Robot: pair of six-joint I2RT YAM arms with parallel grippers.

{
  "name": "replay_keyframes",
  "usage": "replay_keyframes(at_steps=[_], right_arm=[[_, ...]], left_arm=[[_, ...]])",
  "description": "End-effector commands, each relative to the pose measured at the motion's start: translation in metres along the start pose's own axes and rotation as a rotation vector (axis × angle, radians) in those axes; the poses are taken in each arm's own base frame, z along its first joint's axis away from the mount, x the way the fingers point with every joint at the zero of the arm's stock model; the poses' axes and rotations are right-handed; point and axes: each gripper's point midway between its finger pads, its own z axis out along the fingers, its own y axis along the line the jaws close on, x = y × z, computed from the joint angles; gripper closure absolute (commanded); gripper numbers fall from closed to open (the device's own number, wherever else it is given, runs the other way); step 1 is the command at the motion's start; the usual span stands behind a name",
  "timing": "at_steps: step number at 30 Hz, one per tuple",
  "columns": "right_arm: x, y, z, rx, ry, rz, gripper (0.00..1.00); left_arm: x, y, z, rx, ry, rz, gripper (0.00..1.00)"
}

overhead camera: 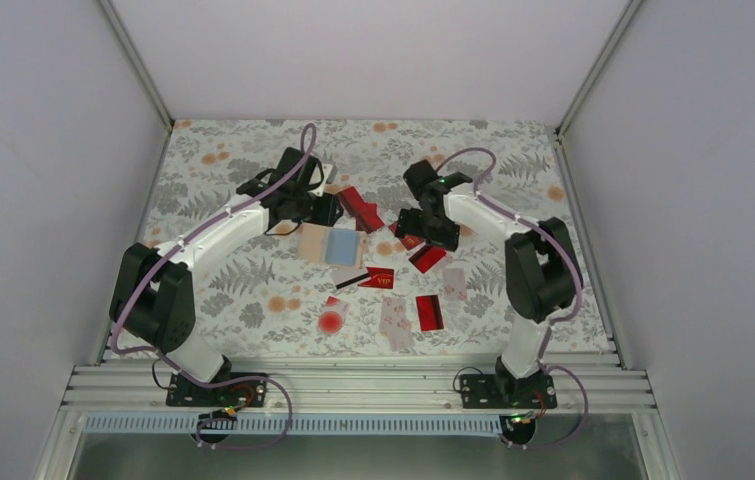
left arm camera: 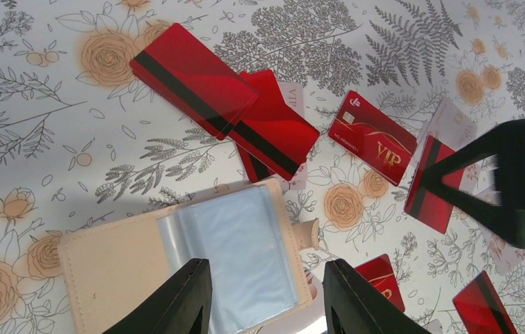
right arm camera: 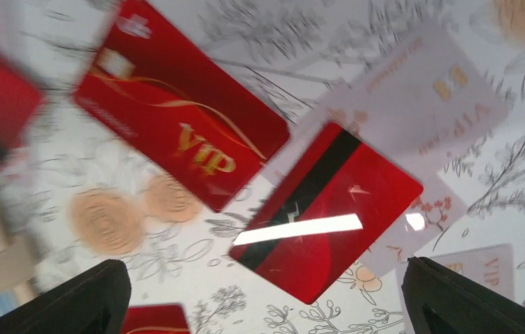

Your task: Put the credit cards into the card holder

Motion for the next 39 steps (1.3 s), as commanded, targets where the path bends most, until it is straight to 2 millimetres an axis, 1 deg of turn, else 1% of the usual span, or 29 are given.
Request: replay_keyframes(at_steps=[1,3,11,13,15,20,21,22,26,29,32,39], right_arm=[[0.028,-0.026,0.024,0.165,0.140,0.222,0.01],[0.034,-0.029,0.031,0.181,0.167,0.249,0.01],[0.032,-0.034,0.052,0.155,0.158,0.271,0.01],[0.033,-0.037,0.058,0.143,0.163,0.281,0.03],[0.036,-0.043,0.062,0.154,0.168,0.291,0.08],[0.035,-0.053,0.068,0.138,0.152,0.302,0.09],[0.034,-0.055,0.068,0.143,0.148,0.301,0.12],[0.032,-0.058,0.068,0.158,0.144,0.299,0.14],[0.028,-0.066,0.070,0.189,0.132,0.293,0.12],[0.028,-0.064,0.076,0.186,0.146,0.283,0.12],[0.023,-0.060,0.079,0.179,0.145,0.267,0.12],[-0.003,-0.042,0.065,0.133,0.098,0.251,0.13]], left_arm=[[-0.001,-0.003,-0.005,0.022,-0.024,0.006,0.58],[0.003,-0.002,-0.005,0.021,-0.023,0.007,0.58],[0.009,0.002,-0.006,0.006,-0.019,0.020,0.58],[0.009,0.002,-0.006,0.006,-0.021,0.022,0.58],[0.008,0.002,-0.006,0.005,-0.023,0.024,0.58],[0.009,0.001,-0.003,0.017,-0.016,0.014,0.58],[0.010,0.001,-0.003,0.020,-0.014,0.013,0.58],[0.010,0.001,-0.003,0.020,-0.014,0.013,0.58],[0.010,0.001,-0.002,0.020,-0.014,0.011,0.58],[0.010,0.001,-0.002,0.021,-0.013,0.009,0.58],[0.010,0.001,-0.002,0.021,-0.013,0.010,0.58],[0.012,0.001,-0.002,0.027,-0.009,0.009,0.58]])
